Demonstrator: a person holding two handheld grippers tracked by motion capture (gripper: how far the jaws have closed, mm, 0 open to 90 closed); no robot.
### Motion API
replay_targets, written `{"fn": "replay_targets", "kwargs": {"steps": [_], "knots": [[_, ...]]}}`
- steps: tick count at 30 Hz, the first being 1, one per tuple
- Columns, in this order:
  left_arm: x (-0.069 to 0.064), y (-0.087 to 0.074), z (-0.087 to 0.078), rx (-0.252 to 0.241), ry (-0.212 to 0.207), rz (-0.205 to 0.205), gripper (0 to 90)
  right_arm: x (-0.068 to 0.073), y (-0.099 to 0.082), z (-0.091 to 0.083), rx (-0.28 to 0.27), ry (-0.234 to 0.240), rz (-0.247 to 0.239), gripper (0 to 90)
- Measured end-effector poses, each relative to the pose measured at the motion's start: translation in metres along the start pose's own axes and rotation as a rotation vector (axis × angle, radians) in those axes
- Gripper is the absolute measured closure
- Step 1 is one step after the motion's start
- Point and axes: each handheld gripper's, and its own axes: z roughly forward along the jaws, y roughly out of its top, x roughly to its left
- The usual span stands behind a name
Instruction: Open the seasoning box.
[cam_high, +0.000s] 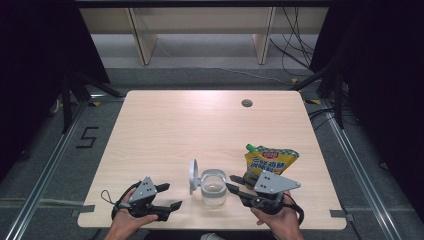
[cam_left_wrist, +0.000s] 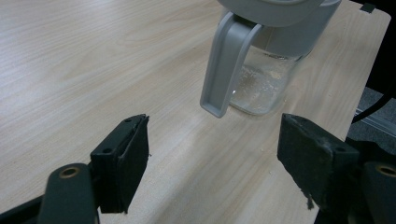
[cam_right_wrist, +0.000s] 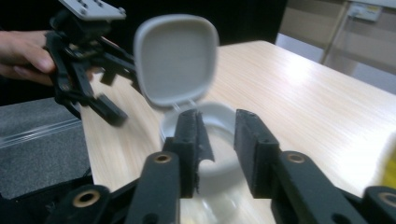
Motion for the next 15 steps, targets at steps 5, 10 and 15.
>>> {"fn": "replay_targets", "kwargs": {"steps": [5, 10, 15], "knots": [[-0.001, -0.001, 0.003, -0.002, 0.000, 0.000, 24.0, -0.012, -0.021, -0.026, 0.006, -0.057, 0.047, 59.9], [-0.002, -0.001, 0.004, 0.000, -0.004, -0.003, 23.8, -0.021, -0.043, -0.048, 0.037, -0.100, 0.093, 55.5], [-0.003, -0.003, 0.007, -0.010, -0.003, 0.003, 23.5, -0.030, -0.058, -0.065, 0.063, -0.162, 0.177, 50.1]]}}
